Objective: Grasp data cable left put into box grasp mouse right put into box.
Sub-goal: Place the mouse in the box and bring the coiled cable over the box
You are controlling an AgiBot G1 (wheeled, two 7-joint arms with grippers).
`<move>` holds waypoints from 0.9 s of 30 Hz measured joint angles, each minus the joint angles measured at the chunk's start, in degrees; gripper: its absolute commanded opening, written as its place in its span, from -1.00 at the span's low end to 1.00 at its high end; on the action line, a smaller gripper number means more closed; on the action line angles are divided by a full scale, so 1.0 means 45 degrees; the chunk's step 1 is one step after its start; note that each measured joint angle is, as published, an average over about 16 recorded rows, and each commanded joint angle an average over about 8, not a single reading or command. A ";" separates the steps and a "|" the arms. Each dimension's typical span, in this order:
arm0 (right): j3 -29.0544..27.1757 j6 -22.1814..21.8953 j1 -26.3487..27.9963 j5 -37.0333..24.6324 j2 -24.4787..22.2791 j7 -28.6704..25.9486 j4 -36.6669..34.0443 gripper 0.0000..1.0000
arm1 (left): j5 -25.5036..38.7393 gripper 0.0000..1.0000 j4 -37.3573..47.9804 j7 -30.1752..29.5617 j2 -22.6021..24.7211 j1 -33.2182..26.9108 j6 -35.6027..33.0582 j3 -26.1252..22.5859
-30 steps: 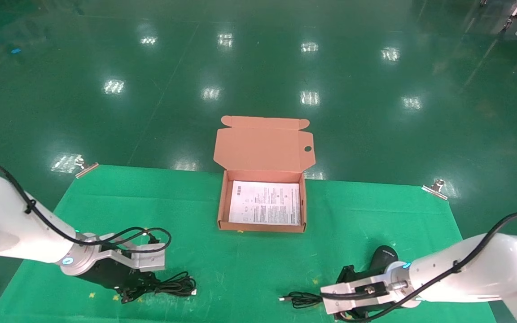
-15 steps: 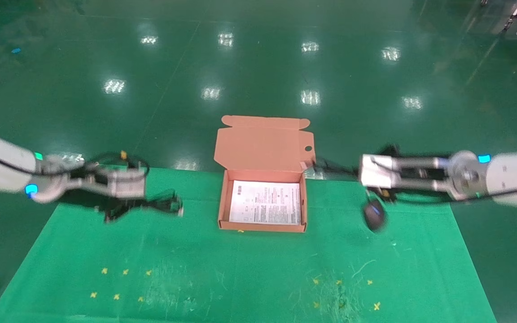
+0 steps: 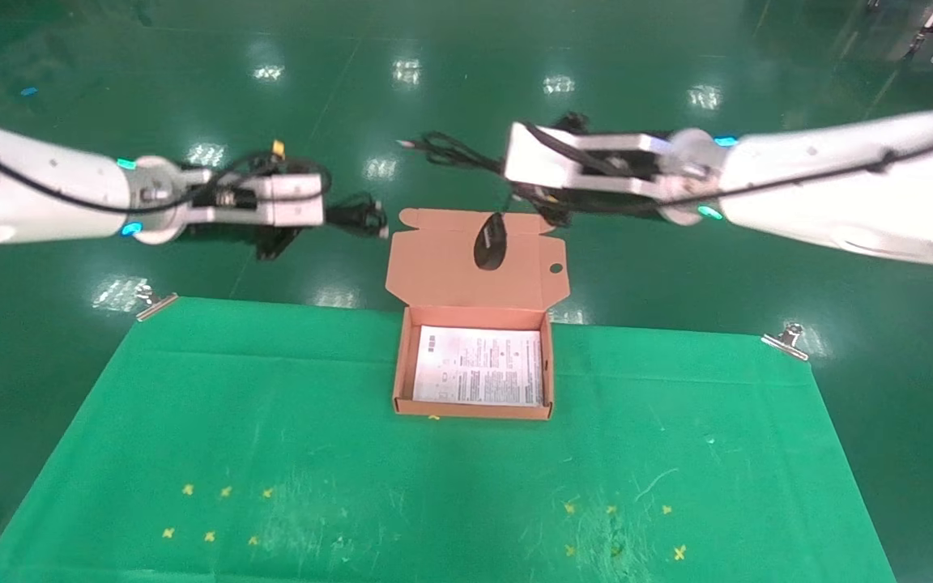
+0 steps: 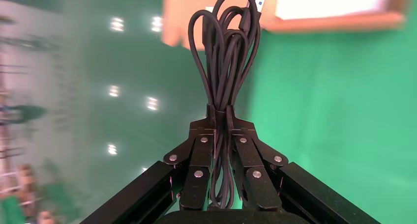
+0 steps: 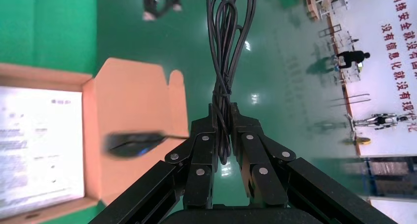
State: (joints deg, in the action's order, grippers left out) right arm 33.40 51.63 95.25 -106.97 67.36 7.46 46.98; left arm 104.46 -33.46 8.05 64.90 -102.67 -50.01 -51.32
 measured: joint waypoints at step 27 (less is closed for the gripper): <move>-0.0034 -0.0784 0.1214 0.1018 0.2076 0.2076 -0.3133 -1.00 | -0.0122 -1.00 0.1501 0.0871 0.0876 -0.0392 0.1034 0.0192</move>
State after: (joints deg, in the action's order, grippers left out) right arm 33.25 48.10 100.71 -102.39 76.70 16.80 32.88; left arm 103.91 -26.71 11.97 68.84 -104.43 -45.36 -50.45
